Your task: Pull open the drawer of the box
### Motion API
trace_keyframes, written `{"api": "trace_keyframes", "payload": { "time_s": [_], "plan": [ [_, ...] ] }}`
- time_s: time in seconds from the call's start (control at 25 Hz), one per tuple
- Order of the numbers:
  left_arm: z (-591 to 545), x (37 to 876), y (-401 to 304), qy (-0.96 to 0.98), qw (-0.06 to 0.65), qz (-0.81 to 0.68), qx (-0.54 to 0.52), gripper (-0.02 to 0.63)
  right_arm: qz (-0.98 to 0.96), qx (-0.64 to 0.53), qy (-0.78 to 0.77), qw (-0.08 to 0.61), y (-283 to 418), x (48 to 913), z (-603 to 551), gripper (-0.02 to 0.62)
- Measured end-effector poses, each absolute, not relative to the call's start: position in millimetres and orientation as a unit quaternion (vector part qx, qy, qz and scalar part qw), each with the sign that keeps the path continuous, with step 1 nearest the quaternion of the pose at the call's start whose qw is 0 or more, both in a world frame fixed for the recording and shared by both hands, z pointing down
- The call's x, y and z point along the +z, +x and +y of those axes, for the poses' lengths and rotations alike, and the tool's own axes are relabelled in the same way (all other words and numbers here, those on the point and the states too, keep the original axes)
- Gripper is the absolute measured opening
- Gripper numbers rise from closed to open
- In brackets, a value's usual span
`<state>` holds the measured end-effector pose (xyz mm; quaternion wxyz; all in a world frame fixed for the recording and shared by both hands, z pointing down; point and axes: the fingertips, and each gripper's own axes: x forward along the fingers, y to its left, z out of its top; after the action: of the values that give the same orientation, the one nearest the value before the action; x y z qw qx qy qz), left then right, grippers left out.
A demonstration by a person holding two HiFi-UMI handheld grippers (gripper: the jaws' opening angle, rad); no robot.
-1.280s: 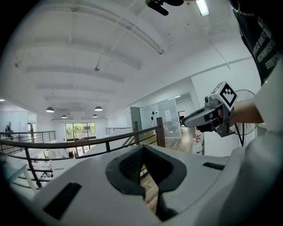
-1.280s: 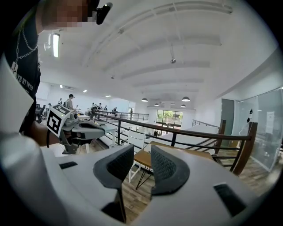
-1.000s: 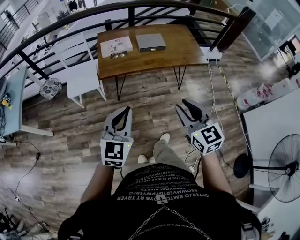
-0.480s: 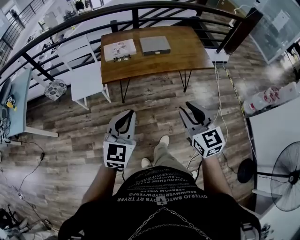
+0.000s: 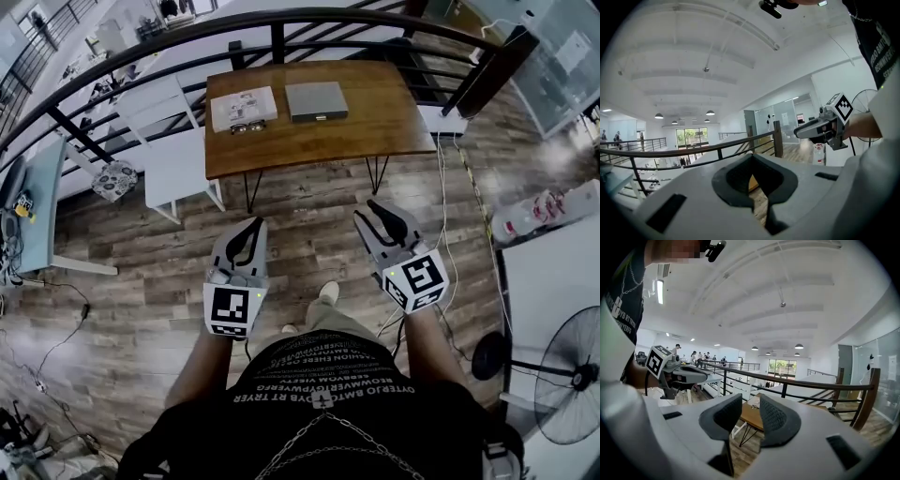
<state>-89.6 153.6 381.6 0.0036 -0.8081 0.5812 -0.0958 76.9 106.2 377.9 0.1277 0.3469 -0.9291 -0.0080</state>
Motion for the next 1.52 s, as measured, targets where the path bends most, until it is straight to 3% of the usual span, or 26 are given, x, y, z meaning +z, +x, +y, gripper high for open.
{"api": "trace_keyframes", "payload": {
  "time_s": [0.52,1.52],
  "plan": [
    [81.0,413.0,-63.4,-0.815,-0.015,0.569,-0.108,0.005,-0.934,0.015,0.327,0.145,82.9,408.2,38.1,0.112],
    [-12.4,376.0,-13.0,-0.801,0.004,0.589,-0.107,0.005,-0.947,0.018,0.300,0.111,131.1,389.9,-52.1,0.106]
  ]
}}
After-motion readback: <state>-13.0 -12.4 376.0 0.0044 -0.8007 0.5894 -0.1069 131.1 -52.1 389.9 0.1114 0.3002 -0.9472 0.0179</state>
